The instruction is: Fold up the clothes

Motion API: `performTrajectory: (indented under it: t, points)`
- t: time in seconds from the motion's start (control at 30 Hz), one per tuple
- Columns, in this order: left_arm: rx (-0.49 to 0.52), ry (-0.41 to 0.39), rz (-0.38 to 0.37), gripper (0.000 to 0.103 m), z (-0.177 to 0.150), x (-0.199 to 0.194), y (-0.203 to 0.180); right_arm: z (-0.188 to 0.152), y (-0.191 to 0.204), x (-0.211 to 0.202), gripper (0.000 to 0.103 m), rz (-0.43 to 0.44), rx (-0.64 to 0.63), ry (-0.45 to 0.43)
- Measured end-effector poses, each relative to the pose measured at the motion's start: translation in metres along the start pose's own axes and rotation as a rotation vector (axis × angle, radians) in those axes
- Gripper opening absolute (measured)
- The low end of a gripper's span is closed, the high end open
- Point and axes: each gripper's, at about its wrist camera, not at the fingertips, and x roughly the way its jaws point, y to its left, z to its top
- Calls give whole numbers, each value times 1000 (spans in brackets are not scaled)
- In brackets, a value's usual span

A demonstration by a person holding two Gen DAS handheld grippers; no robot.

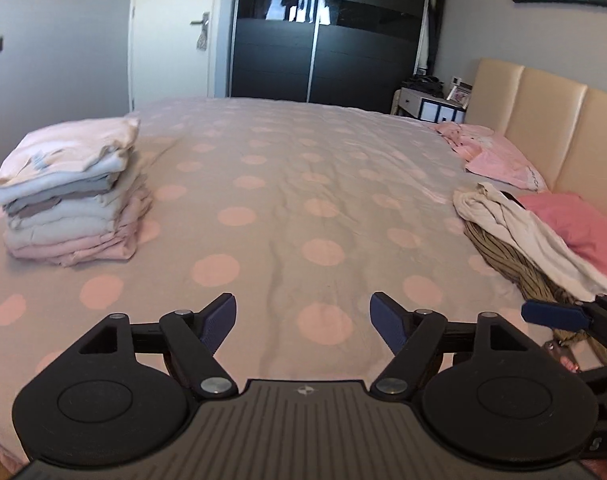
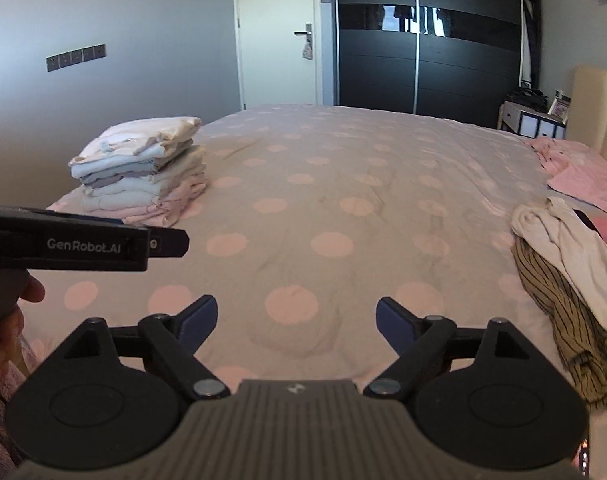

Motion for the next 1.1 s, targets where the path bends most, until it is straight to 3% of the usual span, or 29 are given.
performTrajectory:
  t: [0.13, 0.3, 0.43, 0.57, 1.1]
  points:
    - [46, -10, -9, 75, -24, 5, -36, -35, -14, -3, 90, -83, -17, 52]
    - [89, 15, -45, 75, -51, 18, -62, -56, -32, 1, 96, -124, 42, 84]
    - [82, 63, -5, 75, -59, 35, -64, -59, -42, 10, 100, -168, 66, 59]
    - [84, 28, 54, 75, -64, 46, -60, -59, -50, 25, 100, -188, 96, 45]
    - [35, 56, 66, 75, -65, 99, -41, -62, -72, 79, 100, -182, 203, 54]
